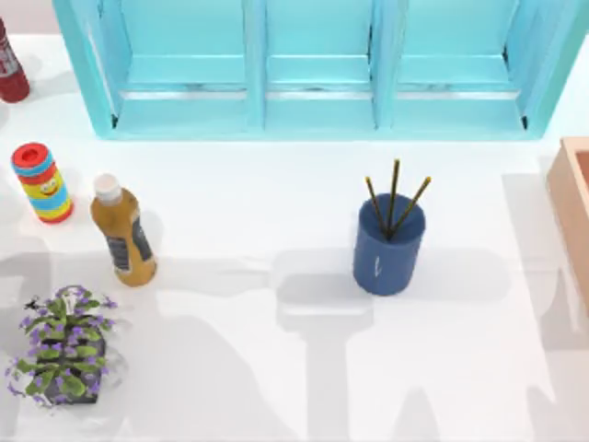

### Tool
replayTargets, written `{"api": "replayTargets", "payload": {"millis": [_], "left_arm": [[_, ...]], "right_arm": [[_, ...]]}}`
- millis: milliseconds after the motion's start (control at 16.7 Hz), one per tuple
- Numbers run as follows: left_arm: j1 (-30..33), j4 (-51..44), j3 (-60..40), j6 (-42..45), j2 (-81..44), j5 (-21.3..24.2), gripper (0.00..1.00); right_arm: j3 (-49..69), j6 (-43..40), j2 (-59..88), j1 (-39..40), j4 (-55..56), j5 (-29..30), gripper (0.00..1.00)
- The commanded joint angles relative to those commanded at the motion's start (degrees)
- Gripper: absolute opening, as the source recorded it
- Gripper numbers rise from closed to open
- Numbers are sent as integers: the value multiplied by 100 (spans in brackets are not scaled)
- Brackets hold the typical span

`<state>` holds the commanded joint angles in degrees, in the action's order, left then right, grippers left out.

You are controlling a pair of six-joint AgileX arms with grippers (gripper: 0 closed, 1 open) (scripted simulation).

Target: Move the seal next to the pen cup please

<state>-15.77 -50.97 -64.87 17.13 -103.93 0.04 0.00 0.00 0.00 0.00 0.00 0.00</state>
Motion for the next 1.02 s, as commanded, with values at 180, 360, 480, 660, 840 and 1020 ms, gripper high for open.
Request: {"api": "replayTargets", "payload": {"millis": [180, 360, 480, 660, 840, 1020], "left_arm": [[0, 0, 0, 0, 0, 0, 17], [0, 0, 0, 0, 0, 0, 0], [0, 0, 0, 0, 0, 0, 0], [0, 0, 0, 0, 0, 0, 0], [10, -1, -2, 5, 6, 2, 0], [228, -227, -224, -206, 35, 1, 0]], "right_arm": [[0, 0, 0, 0, 0, 0, 100], [0, 0, 0, 0, 0, 0, 100], [0, 0, 0, 0, 0, 0, 100], [0, 0, 0, 0, 0, 0, 100], [0, 0, 0, 0, 0, 0, 100], [0, 0, 0, 0, 0, 0, 100]]}}
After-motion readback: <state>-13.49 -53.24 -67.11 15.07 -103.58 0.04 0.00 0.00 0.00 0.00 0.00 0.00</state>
